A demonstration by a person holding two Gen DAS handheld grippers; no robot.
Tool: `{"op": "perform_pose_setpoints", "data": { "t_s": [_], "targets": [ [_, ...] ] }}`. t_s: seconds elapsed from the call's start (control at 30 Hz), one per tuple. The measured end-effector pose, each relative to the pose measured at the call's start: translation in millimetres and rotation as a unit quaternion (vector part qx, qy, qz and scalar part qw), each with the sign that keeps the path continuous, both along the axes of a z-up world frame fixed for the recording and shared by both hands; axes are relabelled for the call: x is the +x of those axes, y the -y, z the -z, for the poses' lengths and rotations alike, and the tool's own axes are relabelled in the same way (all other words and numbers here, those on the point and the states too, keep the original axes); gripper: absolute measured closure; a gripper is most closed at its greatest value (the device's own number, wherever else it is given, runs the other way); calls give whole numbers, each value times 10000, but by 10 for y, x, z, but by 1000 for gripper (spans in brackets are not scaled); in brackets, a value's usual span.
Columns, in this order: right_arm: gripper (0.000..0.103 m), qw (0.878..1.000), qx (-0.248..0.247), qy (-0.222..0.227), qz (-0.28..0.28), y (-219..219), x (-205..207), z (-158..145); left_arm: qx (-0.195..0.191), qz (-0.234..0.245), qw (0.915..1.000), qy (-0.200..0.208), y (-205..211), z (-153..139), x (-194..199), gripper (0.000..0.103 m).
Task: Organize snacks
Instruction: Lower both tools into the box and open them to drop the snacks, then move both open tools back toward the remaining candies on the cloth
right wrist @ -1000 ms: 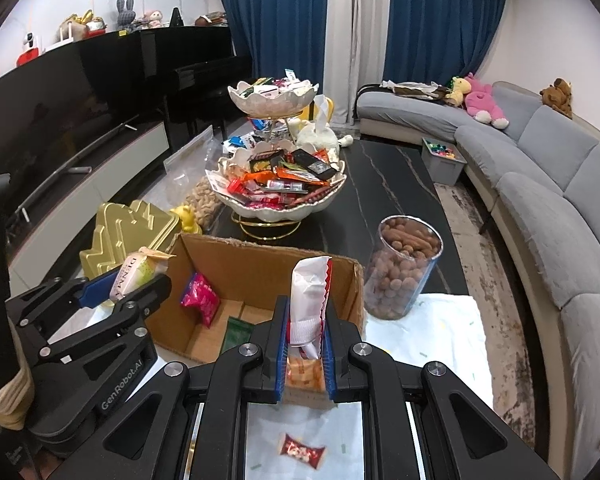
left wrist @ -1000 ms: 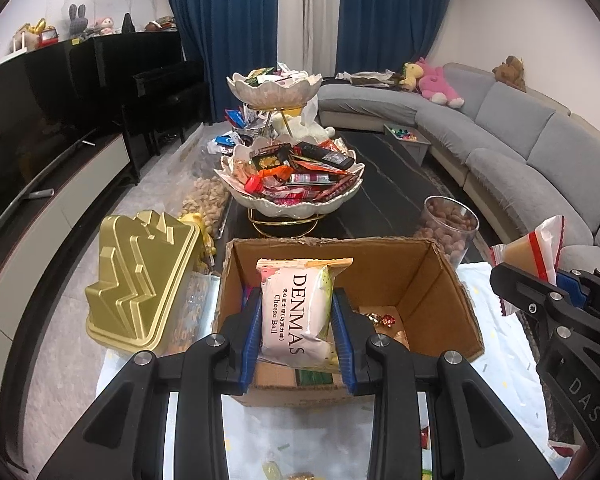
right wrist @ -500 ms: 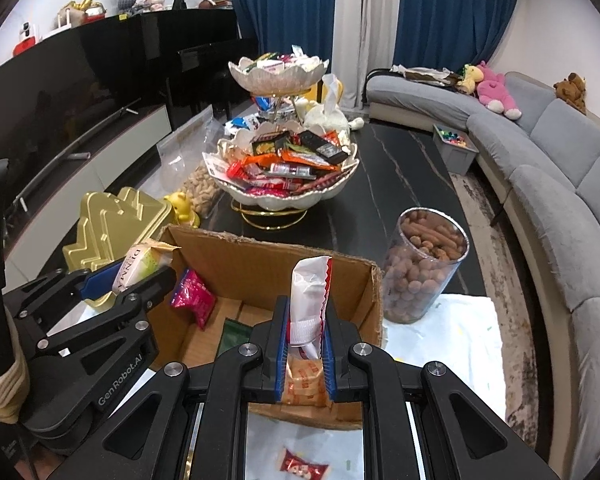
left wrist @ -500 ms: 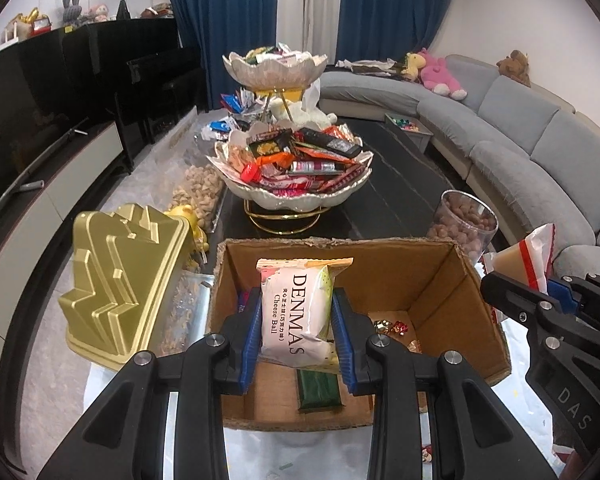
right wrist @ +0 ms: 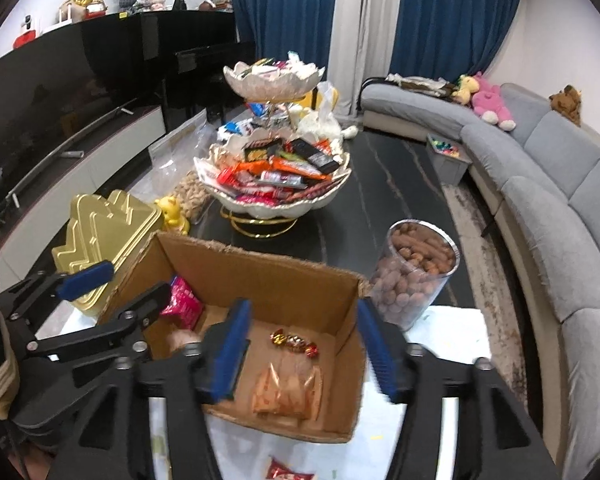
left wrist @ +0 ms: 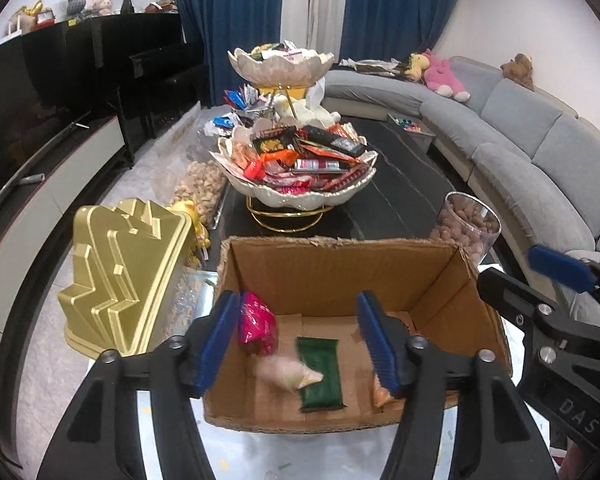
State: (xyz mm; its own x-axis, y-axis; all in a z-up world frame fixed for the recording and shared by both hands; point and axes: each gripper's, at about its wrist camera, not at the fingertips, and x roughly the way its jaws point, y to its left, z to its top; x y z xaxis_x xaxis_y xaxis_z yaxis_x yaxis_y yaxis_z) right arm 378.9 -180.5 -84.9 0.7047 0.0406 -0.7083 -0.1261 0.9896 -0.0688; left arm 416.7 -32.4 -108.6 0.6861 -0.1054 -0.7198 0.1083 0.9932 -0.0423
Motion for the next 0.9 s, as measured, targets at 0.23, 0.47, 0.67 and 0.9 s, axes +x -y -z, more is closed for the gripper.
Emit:
{"op": "perform_pose_setpoints", "data": {
  "t_s": [0.23,0.47,0.67,0.9],
  "targets": [
    [33,9998,-50,120,114,26,-82,-137,44,-76,9999,103,-65,-137,-101,30],
    [32,9995,-45,265,149,22,-222,-287,53,-144,9996,241,-111,-298,-217,27],
    [32,9990,-14,405,177,51,-349,-418,118,-147,9991,369,-101,-428,-340,26],
    [32,9984,42,519,218,106,-523,-541,128,-133,9987,467,-75,-552,-491,26]
  ]
}}
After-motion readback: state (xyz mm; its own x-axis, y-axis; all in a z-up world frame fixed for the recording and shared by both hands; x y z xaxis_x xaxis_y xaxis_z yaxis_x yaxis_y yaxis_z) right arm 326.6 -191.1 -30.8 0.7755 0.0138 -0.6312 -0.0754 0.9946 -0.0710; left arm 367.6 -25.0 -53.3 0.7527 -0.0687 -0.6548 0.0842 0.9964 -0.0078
